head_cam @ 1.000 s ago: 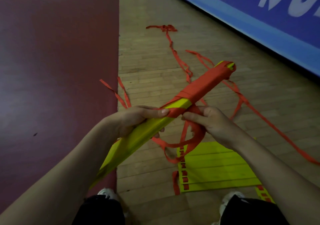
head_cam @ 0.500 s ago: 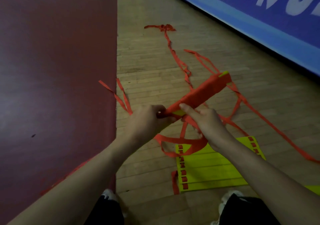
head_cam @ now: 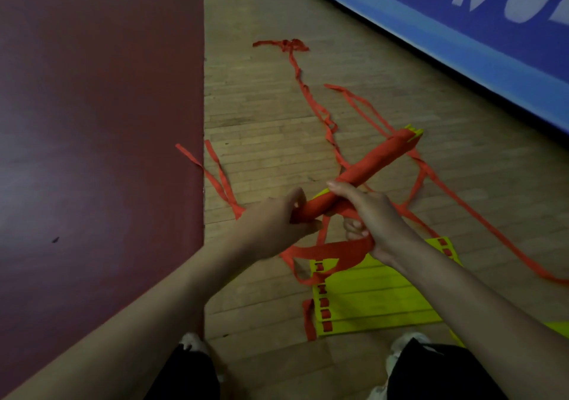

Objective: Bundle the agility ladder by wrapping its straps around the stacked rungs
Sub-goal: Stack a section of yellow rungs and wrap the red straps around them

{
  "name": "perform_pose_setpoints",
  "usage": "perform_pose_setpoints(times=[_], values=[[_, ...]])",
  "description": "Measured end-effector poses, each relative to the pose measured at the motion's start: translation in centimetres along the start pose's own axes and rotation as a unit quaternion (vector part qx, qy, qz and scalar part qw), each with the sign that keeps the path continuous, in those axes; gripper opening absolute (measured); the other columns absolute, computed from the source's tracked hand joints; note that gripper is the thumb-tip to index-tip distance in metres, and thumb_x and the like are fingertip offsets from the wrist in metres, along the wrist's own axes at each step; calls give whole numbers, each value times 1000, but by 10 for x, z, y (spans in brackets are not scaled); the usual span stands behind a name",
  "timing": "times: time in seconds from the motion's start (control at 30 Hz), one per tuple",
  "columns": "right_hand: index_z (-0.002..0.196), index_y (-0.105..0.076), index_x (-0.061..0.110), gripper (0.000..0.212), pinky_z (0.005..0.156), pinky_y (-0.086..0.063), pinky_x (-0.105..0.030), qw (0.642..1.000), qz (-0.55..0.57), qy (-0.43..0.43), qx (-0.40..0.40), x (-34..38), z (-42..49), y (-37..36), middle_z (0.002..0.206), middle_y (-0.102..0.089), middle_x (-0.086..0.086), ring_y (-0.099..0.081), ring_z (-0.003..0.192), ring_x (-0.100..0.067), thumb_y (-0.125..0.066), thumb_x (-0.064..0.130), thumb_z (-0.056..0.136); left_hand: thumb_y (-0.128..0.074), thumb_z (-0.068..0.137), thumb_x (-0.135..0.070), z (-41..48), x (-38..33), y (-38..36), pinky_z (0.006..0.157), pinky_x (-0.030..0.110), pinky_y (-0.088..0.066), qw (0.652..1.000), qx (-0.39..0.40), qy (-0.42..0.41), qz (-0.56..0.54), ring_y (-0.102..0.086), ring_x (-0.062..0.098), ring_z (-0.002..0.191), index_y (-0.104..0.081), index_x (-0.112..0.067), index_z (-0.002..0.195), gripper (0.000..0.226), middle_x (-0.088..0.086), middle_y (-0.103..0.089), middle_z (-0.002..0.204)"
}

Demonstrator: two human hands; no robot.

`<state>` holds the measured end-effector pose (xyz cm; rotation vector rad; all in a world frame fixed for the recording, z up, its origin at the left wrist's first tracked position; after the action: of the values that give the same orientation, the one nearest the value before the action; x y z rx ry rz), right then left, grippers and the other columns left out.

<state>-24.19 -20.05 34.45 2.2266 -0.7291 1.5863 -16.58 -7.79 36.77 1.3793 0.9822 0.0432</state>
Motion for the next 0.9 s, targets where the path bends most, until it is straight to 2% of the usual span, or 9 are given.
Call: perform_pose_setpoints(times=[0.07, 0.17, 0.23, 0.33, 0.47, 0.6, 0.67, 0.77, 0.9], values=[[69, -58, 7, 32, 35, -17, -16, 999, 27, 15, 19, 5, 0, -2, 33, -38, 6, -26, 28, -5, -67, 33, 86, -70, 85, -39, 2, 9, -2, 76, 34, -55, 976, 82, 48, -196, -69, 22, 83, -53, -14, 111, 40, 5, -68, 95], [46, -63, 15, 40, 35, -17, -16, 997, 32, 38, 56, 11, -2, -6, 35, -30, 4, -25, 28, -7, -70, 40, 77, -72, 83, -29, -2, 11, -7, 79, 34, -57, 929, 179, 44, -320, -71, 27, 89, -58, -10, 116, 41, 8, -71, 102], [49, -64, 15, 36, 34, -19, -16, 995, 36, 53, 79, 14, -3, -10, 36, -28, 3, -24, 27, -8, -70, 43, 70, -71, 85, -26, -6, 12, -8, 76, 32, -58, 898, 229, 31, -373, -70, 32, 94, -58, -10, 116, 38, 12, -71, 110], [63, -59, 5, 38, 33, -19, -15, 990, 55, 73, 109, 16, -5, -13, 36, -26, 2, -23, 26, -7, -71, 40, 68, -77, 74, -43, -11, 14, -7, 67, 31, -57, 837, 290, 21, -463, -71, 33, 87, -66, -13, 103, 44, 14, -70, 106], [77, -57, -4, 45, 32, -22, -15, 984, 46, 101, 137, 18, -8, -19, 35, -28, 3, -24, 25, -7, -68, 39, 70, -84, 61, -48, -7, 20, -4, 58, 29, -56, 815, 302, 17, -495, -70, 23, 70, -64, -4, 110, 69, 8, -68, 78], [72, -56, -1, 44, 31, -23, -17, 982, 8, 138, 126, 24, -8, -16, 35, -29, 3, -24, 25, -8, -68, 41, 66, -89, 57, -39, -6, 22, -1, 58, 30, -56, 778, 311, 29, -545, -72, 25, 78, -59, -3, 116, 75, 12, -72, 94], [70, -53, -3, 48, 32, -26, -19, 979, -28, 157, 124, 28, -8, -15, 34, -32, 3, -27, 25, -8, -70, 42, 62, -88, 59, -32, -8, 22, 2, 58, 29, -57, 772, 317, 14, -550, -72, 23, 76, -62, -4, 116, 68, 15, -71, 103], [71, -57, -4, 45, 36, -31, -21, 975, -85, 169, 117, 29, -8, -11, 36, -41, 2, -35, 28, -9, -71, 38, 63, -90, 57, -28, -7, 27, 5, 60, 28, -56, 799, 291, 26, -526, -70, 21, 70, -69, -7, 110, 61, 14, -71, 98], [63, -58, 13, 26, 38, -32, -19, 967, -173, 157, 101, 18, -3, -8, 41, -49, 2, -41, 34, -8, -77, 27, 73, -71, 73, -11, 0, 34, 14, 63, 27, -57, 838, 210, 60, -500, -69, 19, 69, -60, -2, 119, 47, 12, -72, 98]])
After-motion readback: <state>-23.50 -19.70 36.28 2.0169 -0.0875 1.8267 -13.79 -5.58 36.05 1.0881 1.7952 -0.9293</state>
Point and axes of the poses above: each hand's wrist, its own z-axis towards the middle knuckle, its own y-axis out of the back of the hand, x = y × z, the point moved 7 cm from there along z, towards the middle knuckle
